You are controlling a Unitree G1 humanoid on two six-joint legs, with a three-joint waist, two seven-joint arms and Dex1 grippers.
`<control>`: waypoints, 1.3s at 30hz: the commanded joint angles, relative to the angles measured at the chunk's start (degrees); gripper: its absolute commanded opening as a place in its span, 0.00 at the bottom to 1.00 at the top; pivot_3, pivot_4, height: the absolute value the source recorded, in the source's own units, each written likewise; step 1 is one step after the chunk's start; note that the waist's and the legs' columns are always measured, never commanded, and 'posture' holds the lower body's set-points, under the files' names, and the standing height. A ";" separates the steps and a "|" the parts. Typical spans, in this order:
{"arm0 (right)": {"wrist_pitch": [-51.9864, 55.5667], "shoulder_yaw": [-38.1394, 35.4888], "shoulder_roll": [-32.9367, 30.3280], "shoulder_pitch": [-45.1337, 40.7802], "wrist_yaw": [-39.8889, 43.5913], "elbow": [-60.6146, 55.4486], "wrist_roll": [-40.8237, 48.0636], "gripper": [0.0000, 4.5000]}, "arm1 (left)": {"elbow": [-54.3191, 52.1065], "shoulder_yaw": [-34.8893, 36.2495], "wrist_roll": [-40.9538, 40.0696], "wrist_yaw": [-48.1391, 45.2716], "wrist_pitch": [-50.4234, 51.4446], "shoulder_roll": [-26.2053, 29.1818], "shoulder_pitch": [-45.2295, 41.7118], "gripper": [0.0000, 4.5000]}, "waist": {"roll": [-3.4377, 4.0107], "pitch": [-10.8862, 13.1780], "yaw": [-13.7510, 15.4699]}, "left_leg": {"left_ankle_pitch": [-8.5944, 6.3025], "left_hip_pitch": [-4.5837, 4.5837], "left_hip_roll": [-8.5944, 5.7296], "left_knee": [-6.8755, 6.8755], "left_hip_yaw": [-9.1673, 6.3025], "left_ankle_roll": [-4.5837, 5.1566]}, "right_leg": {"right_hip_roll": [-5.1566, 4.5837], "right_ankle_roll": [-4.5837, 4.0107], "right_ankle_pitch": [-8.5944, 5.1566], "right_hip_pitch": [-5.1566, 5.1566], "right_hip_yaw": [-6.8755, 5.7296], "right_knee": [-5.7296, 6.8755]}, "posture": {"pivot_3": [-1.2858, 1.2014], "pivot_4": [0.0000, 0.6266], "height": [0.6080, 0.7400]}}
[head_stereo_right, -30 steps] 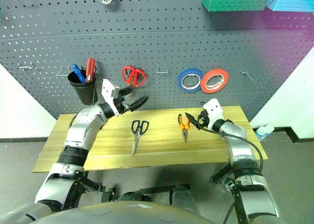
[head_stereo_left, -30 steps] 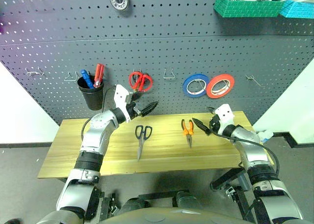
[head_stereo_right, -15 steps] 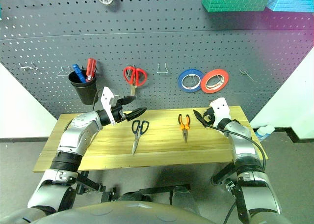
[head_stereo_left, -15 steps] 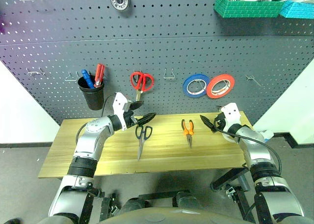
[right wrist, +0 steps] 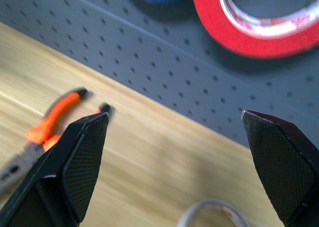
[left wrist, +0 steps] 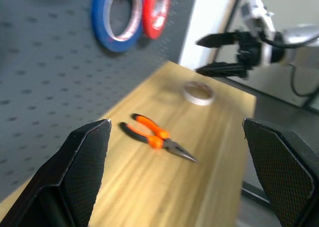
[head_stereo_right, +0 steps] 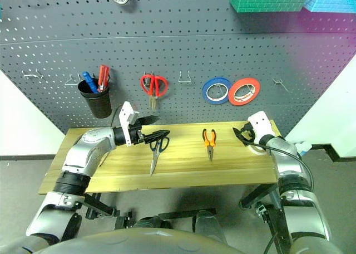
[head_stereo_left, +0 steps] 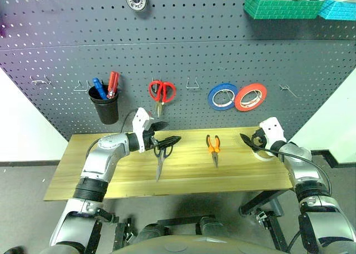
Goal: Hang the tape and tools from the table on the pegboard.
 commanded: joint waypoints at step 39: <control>19.12 1.75 -1.34 -14.66 -1.36 20.70 -4.67 1.00 | -13.27 -2.66 -1.28 0.84 4.67 3.02 2.87 0.98 | 0.14 1.66 0.59 | -0.08 -0.29 0.08 -0.58 0.01 0.02 | 0.01 0.15 0.11 -0.18 -0.04 -0.80 | 0.51 0.16 1.00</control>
